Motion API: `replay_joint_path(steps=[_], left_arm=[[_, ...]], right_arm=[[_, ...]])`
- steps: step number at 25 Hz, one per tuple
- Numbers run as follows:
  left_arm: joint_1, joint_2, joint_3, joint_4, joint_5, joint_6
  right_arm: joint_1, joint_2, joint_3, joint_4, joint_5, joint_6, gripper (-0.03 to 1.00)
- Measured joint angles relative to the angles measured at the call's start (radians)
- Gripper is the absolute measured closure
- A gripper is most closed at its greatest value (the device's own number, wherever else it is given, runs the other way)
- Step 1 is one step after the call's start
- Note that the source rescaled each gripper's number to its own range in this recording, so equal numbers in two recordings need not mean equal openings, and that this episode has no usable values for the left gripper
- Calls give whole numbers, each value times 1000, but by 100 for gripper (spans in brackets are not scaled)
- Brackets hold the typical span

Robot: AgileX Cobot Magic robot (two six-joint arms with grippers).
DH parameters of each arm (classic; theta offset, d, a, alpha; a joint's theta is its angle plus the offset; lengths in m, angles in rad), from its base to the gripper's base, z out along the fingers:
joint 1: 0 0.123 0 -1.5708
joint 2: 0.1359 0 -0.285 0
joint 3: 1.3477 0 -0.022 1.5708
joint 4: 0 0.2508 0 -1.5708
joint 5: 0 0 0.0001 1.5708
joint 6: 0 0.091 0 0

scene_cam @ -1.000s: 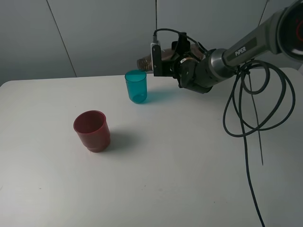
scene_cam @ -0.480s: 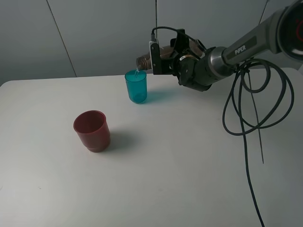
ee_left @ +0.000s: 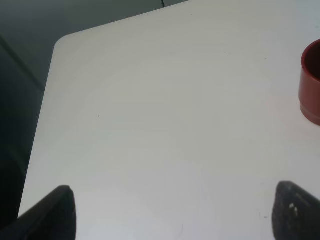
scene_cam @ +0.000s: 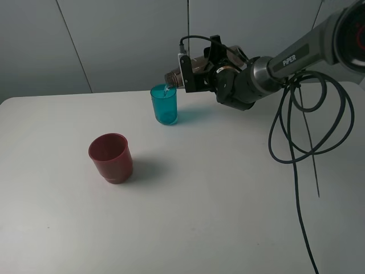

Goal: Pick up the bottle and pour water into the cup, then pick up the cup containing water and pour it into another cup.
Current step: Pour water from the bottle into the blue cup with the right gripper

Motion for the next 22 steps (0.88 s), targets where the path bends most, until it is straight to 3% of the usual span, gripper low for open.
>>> replay_joint_path(steps=[22], left_arm=[[0,0,0,0,0,0]], right_arm=[[0,0,-48,-53,-22,-1,96]])
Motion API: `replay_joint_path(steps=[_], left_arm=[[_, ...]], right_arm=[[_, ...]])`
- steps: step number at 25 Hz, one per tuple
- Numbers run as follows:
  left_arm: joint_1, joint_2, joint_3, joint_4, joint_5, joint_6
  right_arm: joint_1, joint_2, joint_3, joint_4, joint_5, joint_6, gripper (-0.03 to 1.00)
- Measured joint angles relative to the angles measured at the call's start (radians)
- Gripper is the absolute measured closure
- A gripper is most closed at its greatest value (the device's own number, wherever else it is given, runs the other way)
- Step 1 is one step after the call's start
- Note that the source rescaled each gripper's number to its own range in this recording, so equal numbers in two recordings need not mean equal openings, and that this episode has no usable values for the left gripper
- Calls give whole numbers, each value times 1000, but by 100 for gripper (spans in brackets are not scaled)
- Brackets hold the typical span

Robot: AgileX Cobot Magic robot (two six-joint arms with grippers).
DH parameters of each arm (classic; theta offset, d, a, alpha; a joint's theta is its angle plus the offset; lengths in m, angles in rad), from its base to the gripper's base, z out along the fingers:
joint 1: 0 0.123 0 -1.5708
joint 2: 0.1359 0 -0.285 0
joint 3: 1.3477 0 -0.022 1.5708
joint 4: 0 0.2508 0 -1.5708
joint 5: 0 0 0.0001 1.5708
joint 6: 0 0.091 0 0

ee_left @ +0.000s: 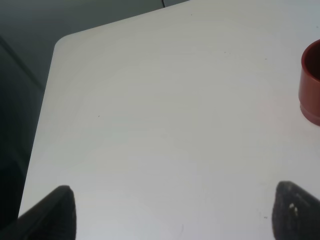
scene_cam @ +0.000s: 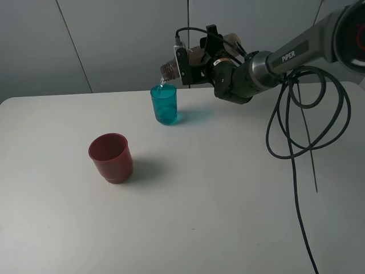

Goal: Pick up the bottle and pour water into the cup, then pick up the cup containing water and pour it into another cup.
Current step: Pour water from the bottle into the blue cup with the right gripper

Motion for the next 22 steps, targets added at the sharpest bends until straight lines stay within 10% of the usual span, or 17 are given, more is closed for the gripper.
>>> replay_joint_path(steps=[22], left_arm=[[0,0,0,0,0,0]], right_arm=[[0,0,-2,-77,-5,-2,96]])
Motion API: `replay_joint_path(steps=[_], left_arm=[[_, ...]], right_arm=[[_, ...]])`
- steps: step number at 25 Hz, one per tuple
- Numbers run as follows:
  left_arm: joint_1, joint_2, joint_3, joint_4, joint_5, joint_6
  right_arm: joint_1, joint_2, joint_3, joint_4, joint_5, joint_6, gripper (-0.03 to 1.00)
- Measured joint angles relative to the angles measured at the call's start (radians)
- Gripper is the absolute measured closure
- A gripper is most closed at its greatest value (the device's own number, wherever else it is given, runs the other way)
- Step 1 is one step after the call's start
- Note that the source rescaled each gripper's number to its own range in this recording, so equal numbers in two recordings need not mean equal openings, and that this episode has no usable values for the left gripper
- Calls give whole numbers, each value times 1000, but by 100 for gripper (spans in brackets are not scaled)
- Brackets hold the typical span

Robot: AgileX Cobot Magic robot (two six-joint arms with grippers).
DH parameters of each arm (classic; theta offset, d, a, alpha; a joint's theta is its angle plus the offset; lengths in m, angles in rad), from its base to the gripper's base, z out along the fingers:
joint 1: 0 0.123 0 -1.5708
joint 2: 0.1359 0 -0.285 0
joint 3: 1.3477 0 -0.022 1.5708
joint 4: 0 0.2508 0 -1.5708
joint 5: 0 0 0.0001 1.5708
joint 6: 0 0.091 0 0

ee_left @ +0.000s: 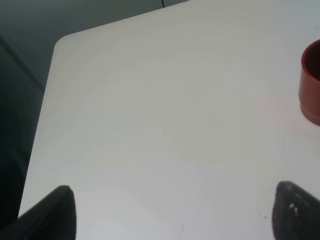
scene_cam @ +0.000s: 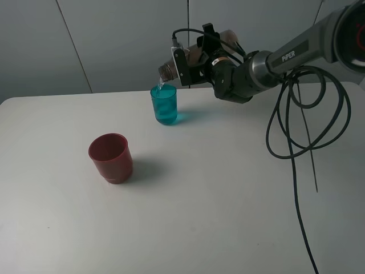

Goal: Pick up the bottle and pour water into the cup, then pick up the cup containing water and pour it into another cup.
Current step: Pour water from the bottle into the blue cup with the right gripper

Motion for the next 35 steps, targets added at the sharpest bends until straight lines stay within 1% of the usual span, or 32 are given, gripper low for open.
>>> replay_joint_path(steps=[4,13,20,27,35], left_arm=[[0,0,0,0,0,0],[0,0,0,0,0,0],[0,0,0,0,0,0],[0,0,0,0,0,0],[0,0,0,0,0,0]], right_arm=[[0,0,0,-56,7,0,96],[-16,0,0,-87,14,0,96],[-27,0,0,-157,14,0,96],[-31,0,0,-193,14,0,96],[-31,0,0,-207,14,0,96]])
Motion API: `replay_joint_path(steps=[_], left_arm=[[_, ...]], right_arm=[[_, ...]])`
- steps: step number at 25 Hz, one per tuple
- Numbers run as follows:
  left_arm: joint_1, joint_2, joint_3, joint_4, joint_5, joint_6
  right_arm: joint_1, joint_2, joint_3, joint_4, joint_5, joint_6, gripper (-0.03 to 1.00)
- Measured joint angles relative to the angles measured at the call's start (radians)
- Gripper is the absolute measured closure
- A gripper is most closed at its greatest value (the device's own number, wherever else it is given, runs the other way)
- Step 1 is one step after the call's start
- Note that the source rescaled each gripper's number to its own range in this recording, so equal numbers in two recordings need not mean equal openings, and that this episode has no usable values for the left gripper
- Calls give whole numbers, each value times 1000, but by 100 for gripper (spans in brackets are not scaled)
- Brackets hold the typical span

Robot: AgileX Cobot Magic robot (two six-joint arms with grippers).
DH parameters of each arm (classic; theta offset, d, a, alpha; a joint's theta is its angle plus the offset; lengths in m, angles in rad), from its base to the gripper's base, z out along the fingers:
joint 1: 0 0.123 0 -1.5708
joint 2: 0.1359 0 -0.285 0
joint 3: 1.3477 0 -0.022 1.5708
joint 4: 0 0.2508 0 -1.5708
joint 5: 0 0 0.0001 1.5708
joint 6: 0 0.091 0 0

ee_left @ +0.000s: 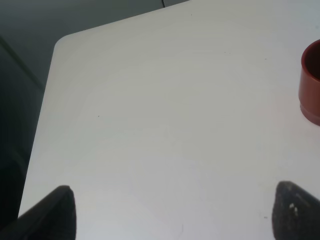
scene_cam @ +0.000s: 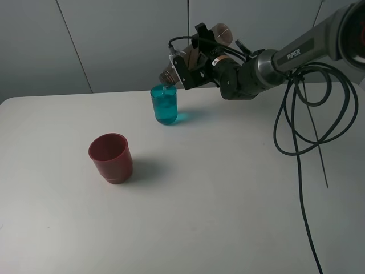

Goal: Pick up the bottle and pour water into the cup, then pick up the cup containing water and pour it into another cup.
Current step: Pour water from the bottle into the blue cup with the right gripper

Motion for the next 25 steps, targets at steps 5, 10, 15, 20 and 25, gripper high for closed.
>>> replay_joint_path(steps=[5,10,15,20,25], left_arm=[[0,0,0,0,0,0],[0,0,0,0,0,0],[0,0,0,0,0,0],[0,0,0,0,0,0],[0,0,0,0,0,0]], right_arm=[[0,0,0,-4,-4,0,96],[0,0,0,-6,-6,0,96],[0,0,0,-6,-6,0,96],[0,0,0,-9,-6,49,96],[0,-2,13,-6,-6,224,96]])
